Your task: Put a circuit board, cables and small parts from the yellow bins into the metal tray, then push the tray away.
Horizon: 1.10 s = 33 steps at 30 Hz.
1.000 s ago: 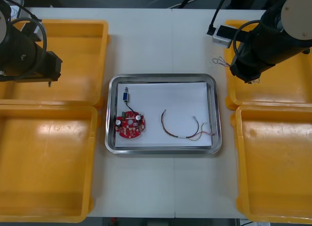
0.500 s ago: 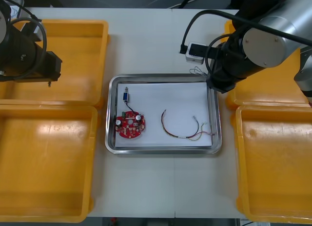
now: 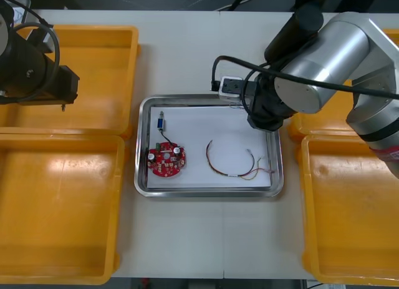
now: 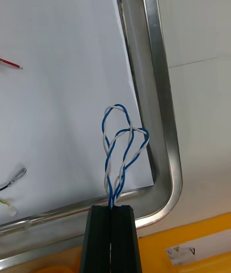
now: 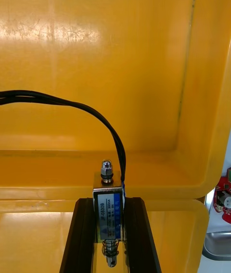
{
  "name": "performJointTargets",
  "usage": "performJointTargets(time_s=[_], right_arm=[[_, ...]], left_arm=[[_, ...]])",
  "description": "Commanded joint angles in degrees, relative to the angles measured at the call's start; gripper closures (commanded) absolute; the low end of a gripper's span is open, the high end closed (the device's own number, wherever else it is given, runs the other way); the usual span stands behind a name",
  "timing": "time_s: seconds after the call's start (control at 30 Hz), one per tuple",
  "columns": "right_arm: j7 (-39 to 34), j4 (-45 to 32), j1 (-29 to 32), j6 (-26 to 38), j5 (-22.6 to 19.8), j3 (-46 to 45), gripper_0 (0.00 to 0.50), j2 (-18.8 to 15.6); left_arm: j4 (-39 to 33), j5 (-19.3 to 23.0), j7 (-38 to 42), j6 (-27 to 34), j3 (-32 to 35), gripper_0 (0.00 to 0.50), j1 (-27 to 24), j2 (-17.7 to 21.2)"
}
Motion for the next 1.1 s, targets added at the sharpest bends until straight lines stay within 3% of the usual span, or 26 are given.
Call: performJointTargets(time_s=[0.03, 0.5, 1.1], right_arm=[[-3.1, 0.8, -2.6, -0.7, 3.2, 5.6, 0.500, 3.1], [-2.1, 8.8, -5.0, -6.1, 6.0, 10.0, 0.500, 9.6], [6.2, 18.7, -7.5, -10.6, 5.1, 10.5, 0.500, 9.8]], left_arm=[[-2.1, -0.3, 2.9, 0.4, -0.5, 0.500, 0.7, 2.5], [-2.1, -0.4, 2.9, 0.4, -0.4, 0.500, 0.8, 2.5], [-2.1, -0.6, 2.9, 0.4, -0.4, 0.500, 0.9, 2.5]])
